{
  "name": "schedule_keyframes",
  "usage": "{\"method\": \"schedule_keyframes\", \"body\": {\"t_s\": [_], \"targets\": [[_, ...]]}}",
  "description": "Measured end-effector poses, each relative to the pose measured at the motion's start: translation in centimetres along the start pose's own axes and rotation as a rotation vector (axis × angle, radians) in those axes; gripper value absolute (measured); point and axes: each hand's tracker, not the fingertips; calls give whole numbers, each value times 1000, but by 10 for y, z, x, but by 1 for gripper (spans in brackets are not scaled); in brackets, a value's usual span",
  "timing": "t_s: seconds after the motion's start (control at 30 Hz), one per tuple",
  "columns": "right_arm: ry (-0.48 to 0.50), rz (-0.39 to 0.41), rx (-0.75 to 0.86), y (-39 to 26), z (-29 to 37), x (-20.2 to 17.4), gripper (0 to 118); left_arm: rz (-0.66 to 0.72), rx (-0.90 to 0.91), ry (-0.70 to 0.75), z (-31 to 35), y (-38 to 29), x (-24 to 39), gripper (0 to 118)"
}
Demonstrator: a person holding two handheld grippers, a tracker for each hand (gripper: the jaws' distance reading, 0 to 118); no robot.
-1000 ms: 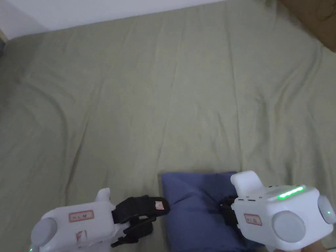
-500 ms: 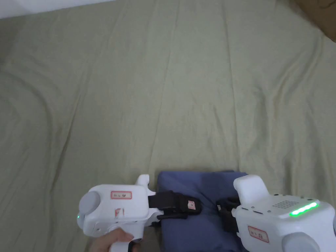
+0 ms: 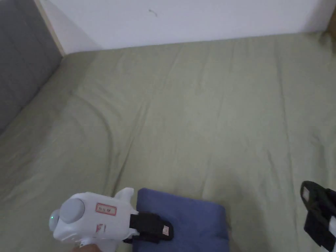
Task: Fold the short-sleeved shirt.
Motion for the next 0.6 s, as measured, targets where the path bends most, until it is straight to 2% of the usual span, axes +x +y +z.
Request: {"method": "schedule_keyframes", "body": {"t_s": [0.23, 0.33, 0.5, 0.53, 0.57, 0.6], "targets": [[-48, 74, -21, 18, -17, -24, 0, -14, 68, 327, 118, 39, -76, 22], [-72, 129, -50, 18, -24, -34, 0, -6, 99, 459, 157, 59, -119, 22], [-55, 109, -117, 12, -35, -40, 0, 29, 96, 684, 183, 85, -165, 26], [-53, 111, -127, 12, -36, -42, 0, 71, 142, 740, 185, 83, -160, 38], [-43, 122, -140, 11, -38, -44, 0, 59, 185, 776, 181, 80, -152, 57], [-46, 132, -152, 10, -40, -43, 0, 2, 197, 817, 176, 79, -150, 82]]}}
